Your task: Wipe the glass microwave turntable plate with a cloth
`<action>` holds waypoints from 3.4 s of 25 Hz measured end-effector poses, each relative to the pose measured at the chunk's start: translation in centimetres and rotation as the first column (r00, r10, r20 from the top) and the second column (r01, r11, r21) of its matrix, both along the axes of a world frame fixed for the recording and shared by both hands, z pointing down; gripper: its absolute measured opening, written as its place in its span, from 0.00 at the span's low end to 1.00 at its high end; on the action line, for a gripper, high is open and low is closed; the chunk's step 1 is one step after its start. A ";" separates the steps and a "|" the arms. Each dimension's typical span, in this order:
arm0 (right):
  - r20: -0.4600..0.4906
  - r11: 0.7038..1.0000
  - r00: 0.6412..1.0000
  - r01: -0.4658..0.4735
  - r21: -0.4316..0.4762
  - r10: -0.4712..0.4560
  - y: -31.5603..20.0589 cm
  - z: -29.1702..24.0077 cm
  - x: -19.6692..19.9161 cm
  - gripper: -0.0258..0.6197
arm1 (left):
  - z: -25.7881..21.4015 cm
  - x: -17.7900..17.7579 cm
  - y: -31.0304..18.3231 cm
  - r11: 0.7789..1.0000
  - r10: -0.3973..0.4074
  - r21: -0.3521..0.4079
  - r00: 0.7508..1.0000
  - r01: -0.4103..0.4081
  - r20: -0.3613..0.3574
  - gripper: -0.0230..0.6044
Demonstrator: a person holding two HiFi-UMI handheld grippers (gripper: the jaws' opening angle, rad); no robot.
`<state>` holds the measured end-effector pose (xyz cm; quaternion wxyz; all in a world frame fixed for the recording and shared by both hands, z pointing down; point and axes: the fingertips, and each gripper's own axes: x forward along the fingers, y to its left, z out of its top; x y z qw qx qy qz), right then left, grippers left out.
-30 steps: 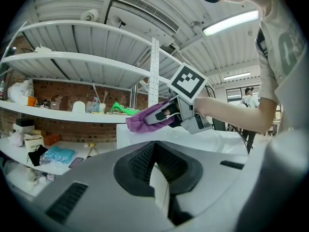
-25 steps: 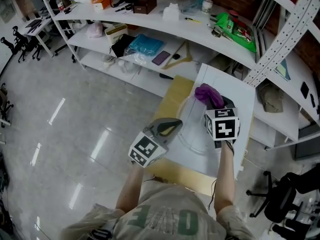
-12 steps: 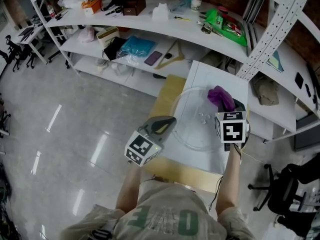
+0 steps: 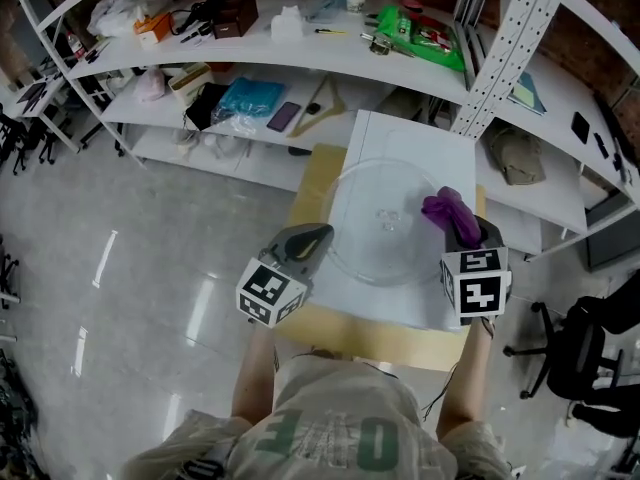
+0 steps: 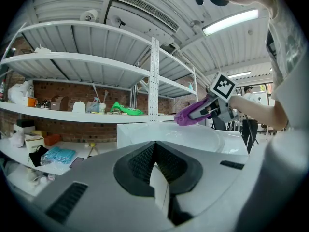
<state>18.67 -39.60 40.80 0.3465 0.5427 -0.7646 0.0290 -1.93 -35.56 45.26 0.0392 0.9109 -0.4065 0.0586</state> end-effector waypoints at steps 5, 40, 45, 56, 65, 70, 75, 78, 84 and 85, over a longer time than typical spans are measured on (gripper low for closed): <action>0.036 1.000 0.999 0.011 -0.006 -0.010 4.0 0.3 0.6 0.12 | 0.0 0.0 0.0 1.000 -0.004 -0.002 1.000 0.004 0.001 0.04; 0.104 0.867 0.884 0.467 -0.172 -0.455 12.9 2.7 -13.7 0.12 | -0.1 0.4 -0.1 1.000 -0.016 -0.016 0.999 0.015 -0.051 0.04; 0.098 0.845 0.864 0.504 -0.178 -0.494 11.6 2.9 -15.2 0.12 | -0.1 0.6 -0.2 1.000 -0.016 -0.016 0.998 0.015 -0.054 0.04; 0.039 0.842 0.855 0.516 -0.158 -0.517 6.2 3.2 -17.0 0.12 | 0.0 0.7 -0.1 1.000 0.003 -0.011 0.999 -0.003 -0.055 0.04; 0.029 0.852 0.862 0.506 -0.133 -0.507 1.0 2.9 -18.2 0.12 | -0.1 0.4 -0.6 1.000 0.005 0.013 1.000 -0.004 -0.029 0.04; 0.010 0.878 0.883 0.468 -0.103 -0.469 -1.5 2.7 -18.4 0.12 | -0.1 0.4 -0.6 1.000 0.004 0.015 1.000 -0.004 -0.022 0.04; 0.003 0.895 0.899 0.437 -0.083 -0.439 -2.6 2.8 -18.3 0.12 | 0.0 0.4 -0.6 1.000 0.001 0.012 1.000 -0.001 -0.017 0.04; 0.016 0.894 0.897 0.442 -0.072 -0.442 -2.6 2.5 -18.5 0.12 | 0.1 0.4 -0.6 1.000 0.000 0.010 1.000 0.001 -0.020 0.04; 0.055 0.939 0.937 0.345 0.014 -0.345 -4.8 0.4 -16.5 0.12 | -0.1 0.3 -0.5 1.000 -0.001 0.007 1.000 0.001 -0.019 0.04; 0.049 0.946 0.945 0.323 0.021 -0.324 -5.3 0.3 -16.0 0.12 | 0.0 0.3 -0.5 1.000 -0.002 0.005 1.000 0.002 -0.019 0.04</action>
